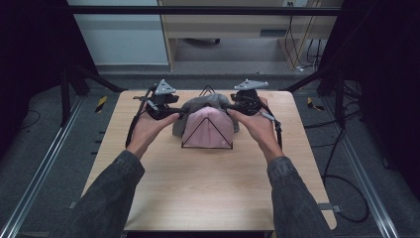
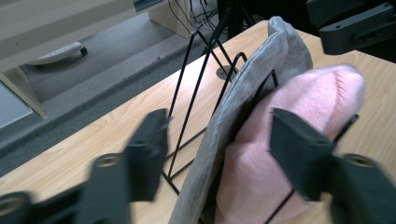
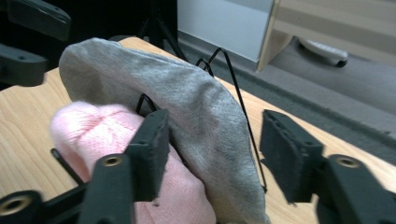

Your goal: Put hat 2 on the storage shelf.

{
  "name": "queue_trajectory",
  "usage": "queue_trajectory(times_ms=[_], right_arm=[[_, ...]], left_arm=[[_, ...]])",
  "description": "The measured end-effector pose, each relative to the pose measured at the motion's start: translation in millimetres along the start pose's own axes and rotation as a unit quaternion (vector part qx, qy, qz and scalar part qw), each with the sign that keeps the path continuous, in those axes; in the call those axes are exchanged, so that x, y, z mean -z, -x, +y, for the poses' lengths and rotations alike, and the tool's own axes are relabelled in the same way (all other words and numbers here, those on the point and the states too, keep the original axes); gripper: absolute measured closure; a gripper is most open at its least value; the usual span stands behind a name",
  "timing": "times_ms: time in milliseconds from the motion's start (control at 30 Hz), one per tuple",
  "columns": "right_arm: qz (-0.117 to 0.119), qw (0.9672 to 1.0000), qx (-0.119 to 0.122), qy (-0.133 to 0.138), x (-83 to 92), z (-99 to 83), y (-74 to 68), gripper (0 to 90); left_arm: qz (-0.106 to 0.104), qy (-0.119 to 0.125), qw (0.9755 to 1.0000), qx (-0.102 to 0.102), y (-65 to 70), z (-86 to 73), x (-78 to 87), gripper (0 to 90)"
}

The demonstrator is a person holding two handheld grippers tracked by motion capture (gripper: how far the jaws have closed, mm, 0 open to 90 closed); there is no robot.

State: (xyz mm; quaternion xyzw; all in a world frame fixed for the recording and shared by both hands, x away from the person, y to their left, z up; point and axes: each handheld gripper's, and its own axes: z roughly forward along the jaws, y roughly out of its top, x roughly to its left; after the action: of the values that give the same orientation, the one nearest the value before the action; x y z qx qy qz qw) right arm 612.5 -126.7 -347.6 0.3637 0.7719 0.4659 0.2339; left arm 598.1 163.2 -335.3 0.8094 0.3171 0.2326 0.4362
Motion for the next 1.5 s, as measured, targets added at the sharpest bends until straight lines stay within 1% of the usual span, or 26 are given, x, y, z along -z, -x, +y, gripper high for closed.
queue_trajectory(times_ms=[67, 133, 167, 233, 300, 333, 367, 467, 533, 567, 667, 867, 900, 933, 1000, 1067, 1167, 1200, 1300, 1400, 1500], right_arm=[[-0.005, 1.0, 0.002, 0.006, 5.9, 2.7, -2.6, 35.5], [-0.007, 0.9999, 0.002, 0.011, 10.4, 4.9, -4.8, 31.9], [-0.007, 0.9999, 0.003, 0.012, 12.7, 5.9, -5.8, 30.7], [-0.006, 0.9999, 0.005, 0.012, 16.9, 7.1, -8.2, 28.6], [-0.006, 0.9999, 0.006, 0.008, 19.3, 8.0, -10.0, 26.7], [-0.007, 0.9999, 0.008, 0.008, 20.5, 8.5, -10.4, 25.5], [-0.006, 0.9999, 0.006, 0.007, 22.2, 9.0, -11.1, 24.4], [-0.007, 0.9999, 0.011, 0.007, 29.1, 9.7, -13.7, 21.3], [-0.007, 0.9998, 0.011, 0.012, 34.9, 8.6, -16.1, 19.5], [-0.006, 0.9998, 0.014, 0.011, 37.6, 8.0, -16.6, 18.5], [-0.005, 0.9999, 0.014, 0.007, 46.2, 5.2, -17.9, 17.2], [-0.007, 0.9997, 0.02, 0.016, 65.1, -5.3, -22.2, 14.8], [-0.007, 0.9997, 0.018, 0.016, 69.0, -7.6, -23.6, 14.3], [-0.007, 0.9996, 0.022, 0.015, 72.3, -9.4, -24.3, 13.8], [-0.01, 0.9995, 0.026, 0.014, 79.1, -12.4, -24.7, 13.6], [-0.011, 0.9996, 0.022, 0.015, 85.8, -14.6, -24.2, 13.1], [-0.013, 0.9996, 0.02, 0.015, 93.7, -19.2, -22.6, 11.7], [-0.013, 0.9997, 0.019, 0.012, 95.4, -21.0, -22.2, 11.4], [-0.016, 0.9998, 0.015, 0.004, 100.6, -30.4, -21.4, 11.0], [-0.018, 0.9997, 0.014, -0.006, 105.2, -41.8, -20.4, 10.6], [-0.017, 0.9997, 0.012, -0.01, 108.9, -52.2, -21.2, 10.5]], left_arm=[[0.0, 0.0, 1.0, -0.004, 1.0, -1.0, 6.5, 26.5], [-0.002, -0.002, 1.0, -0.004, 2.9, -2.1, 13.1, 20.9], [-0.002, -0.003, 1.0, -0.008, 4.0, -3.1, 17.1, 18.8], [0.001, -0.006, 0.9999, -0.011, 4.9, -5.8, 24.9, 16.3], [-0.005, -0.005, 1.0, -0.003, 5.3, -8.6, 30.5, 13.7], [-0.009, -0.006, 0.9999, -0.003, 5.8, -10.1, 33.2, 12.7], [-0.01, -0.007, 0.9999, -0.005, 6.8, -11.6, 35.9, 12.0], [-0.01, -0.014, 0.9997, -0.017, 11.6, -16.3, 42.9, 10.2], [-0.016, -0.018, 0.9994, -0.026, 15.3, -19.9, 46.5, 8.6], [-0.017, -0.022, 0.9992, -0.03, 17.3, -21.4, 48.1, 8.0], [-0.02, -0.022, 0.9989, -0.036, 23.1, -25.4, 52.8, 7.0], [-0.026, -0.029, 0.9976, -0.056, 36.1, -37.5, 63.5, 5.5], [-0.026, -0.031, 0.9974, -0.059, 37.5, -39.7, 65.9, 5.4], [-0.027, -0.029, 0.9974, -0.06, 38.6, -41.7, 68.1, 5.4], [-0.031, -0.031, 0.9972, -0.061, 39.2, -44.7, 72.5, 5.2], [-0.029, -0.036, 0.9971, -0.061, 39.2, -47.4, 75.9, 5.0], [-0.027, -0.042, 0.9973, -0.054, 38.9, -53.0, 79.7, 5.0], [-0.025, -0.047, 0.997, -0.056, 38.6, -55.1, 81.0, 5.0], [-0.023, -0.061, 0.9963, -0.055, 39.4, -62.5, 84.1, 5.0], [-0.028, -0.068, 0.9957, -0.055, 41.1, -68.4, 87.7, 5.1], [-0.029, -0.079, 0.9949, -0.057, 43.8, -76.5, 92.5, 5.1]])
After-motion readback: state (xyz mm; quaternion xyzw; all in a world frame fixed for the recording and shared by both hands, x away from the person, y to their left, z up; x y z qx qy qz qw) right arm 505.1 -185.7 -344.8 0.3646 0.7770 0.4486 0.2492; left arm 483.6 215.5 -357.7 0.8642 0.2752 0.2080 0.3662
